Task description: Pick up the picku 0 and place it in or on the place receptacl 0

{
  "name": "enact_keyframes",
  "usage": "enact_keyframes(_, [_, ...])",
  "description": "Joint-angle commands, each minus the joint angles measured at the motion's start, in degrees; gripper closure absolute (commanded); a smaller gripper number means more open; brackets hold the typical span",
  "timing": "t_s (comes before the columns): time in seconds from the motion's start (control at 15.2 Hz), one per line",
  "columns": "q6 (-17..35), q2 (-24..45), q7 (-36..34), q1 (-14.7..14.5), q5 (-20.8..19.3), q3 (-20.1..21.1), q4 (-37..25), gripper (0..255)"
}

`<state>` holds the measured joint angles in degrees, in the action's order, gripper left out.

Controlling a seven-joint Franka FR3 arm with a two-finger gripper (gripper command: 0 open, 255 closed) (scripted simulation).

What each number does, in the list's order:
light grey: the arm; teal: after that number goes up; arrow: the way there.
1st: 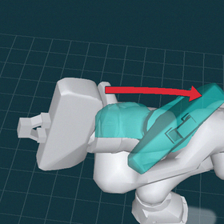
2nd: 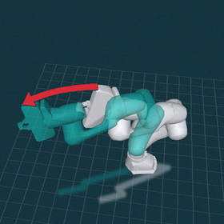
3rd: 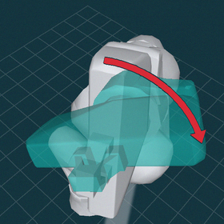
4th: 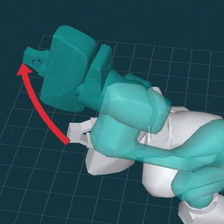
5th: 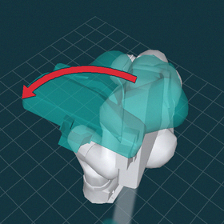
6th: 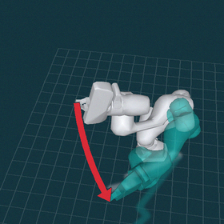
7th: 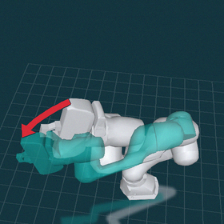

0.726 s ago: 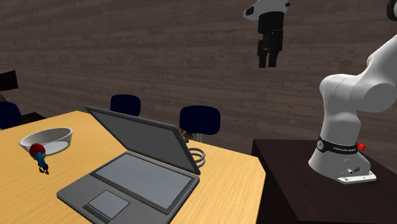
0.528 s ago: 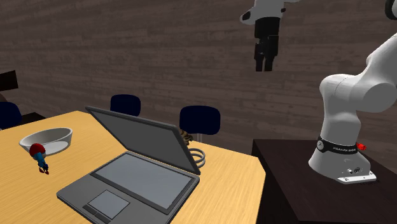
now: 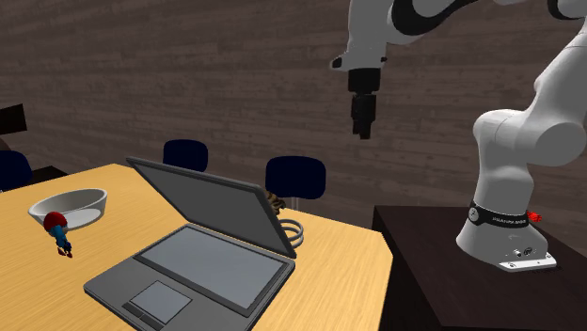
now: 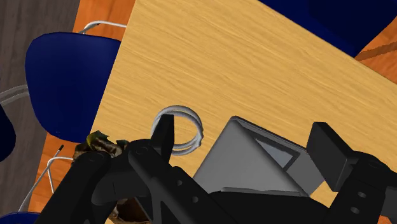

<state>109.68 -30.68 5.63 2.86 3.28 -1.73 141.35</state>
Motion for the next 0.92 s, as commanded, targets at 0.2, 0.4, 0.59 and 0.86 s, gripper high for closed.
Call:
enact_keyframes(0.2, [9.6,9.1,1.5,0.7,-0.9,-0.9,0.4,0])
enact_keyframes(0.4, [14.8,15.2,2.5,1.1,-1.2,-1.5,-0.5,0])
enact_keyframes(0.59, [19.6,21.6,3.4,1.5,-1.5,-2.1,-2.0,0])
enact_keyframes(0.86, [25.3,30.4,4.7,2.0,-1.4,-2.8,-5.2,0])
